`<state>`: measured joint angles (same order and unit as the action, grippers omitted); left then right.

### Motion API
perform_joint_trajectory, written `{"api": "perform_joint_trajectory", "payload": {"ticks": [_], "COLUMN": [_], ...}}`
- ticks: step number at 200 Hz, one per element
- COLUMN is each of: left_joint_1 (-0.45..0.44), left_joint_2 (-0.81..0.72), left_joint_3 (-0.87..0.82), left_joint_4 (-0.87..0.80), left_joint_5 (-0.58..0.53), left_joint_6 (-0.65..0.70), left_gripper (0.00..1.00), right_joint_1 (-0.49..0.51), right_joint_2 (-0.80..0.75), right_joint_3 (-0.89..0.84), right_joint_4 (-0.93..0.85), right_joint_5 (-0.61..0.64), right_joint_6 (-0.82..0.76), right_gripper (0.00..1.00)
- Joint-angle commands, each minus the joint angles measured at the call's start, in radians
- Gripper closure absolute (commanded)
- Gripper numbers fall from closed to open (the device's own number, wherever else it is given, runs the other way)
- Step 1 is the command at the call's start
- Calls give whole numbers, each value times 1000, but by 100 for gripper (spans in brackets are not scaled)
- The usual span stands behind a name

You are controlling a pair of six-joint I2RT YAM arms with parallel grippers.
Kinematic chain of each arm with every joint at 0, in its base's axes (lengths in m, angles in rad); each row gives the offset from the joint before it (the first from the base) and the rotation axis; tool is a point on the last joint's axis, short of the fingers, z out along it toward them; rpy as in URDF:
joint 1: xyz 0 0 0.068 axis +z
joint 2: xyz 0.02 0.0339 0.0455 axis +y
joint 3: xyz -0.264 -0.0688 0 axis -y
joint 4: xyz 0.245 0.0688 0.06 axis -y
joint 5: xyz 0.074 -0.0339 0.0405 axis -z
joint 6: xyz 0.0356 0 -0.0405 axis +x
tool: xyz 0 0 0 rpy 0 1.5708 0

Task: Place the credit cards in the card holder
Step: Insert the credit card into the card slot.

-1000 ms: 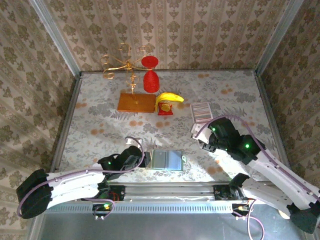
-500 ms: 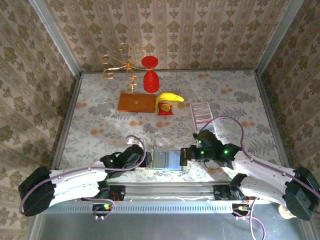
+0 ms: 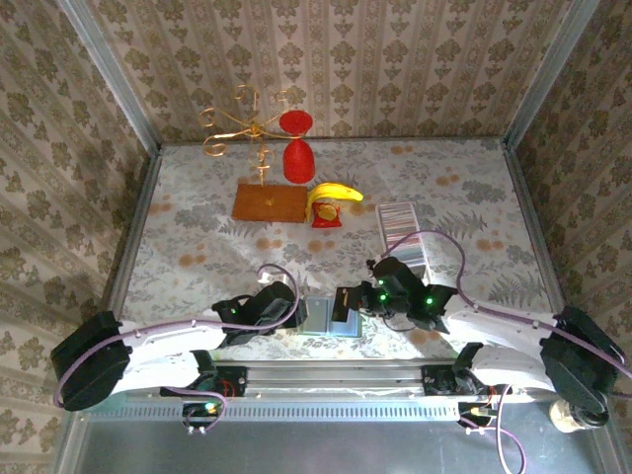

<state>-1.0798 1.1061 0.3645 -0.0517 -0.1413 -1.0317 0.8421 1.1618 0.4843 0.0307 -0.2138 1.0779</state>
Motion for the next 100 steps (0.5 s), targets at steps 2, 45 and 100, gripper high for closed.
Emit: {"api": "perform_joint_trajectory", "payload": {"ticks": [2,45,100], "left_joint_1": [-11,-20,-26], "left_joint_2": [3,-20,6], "left_joint_3": [21,-2,-7], "left_joint_4": [-8,-23,-24], "left_joint_5": [-3,-13,-12], "left_joint_6": [-19,-23,-32], "left_gripper": [61,62,63], "right_joint_1": [31,46,47], "right_joint_2": [56,102,111], "right_joint_3": [43,55,38], "right_joint_4": [53,13,21], "right_joint_5": [34,79,99], "right_joint_6": [15,2,5], "right_gripper": [100,100,100]}}
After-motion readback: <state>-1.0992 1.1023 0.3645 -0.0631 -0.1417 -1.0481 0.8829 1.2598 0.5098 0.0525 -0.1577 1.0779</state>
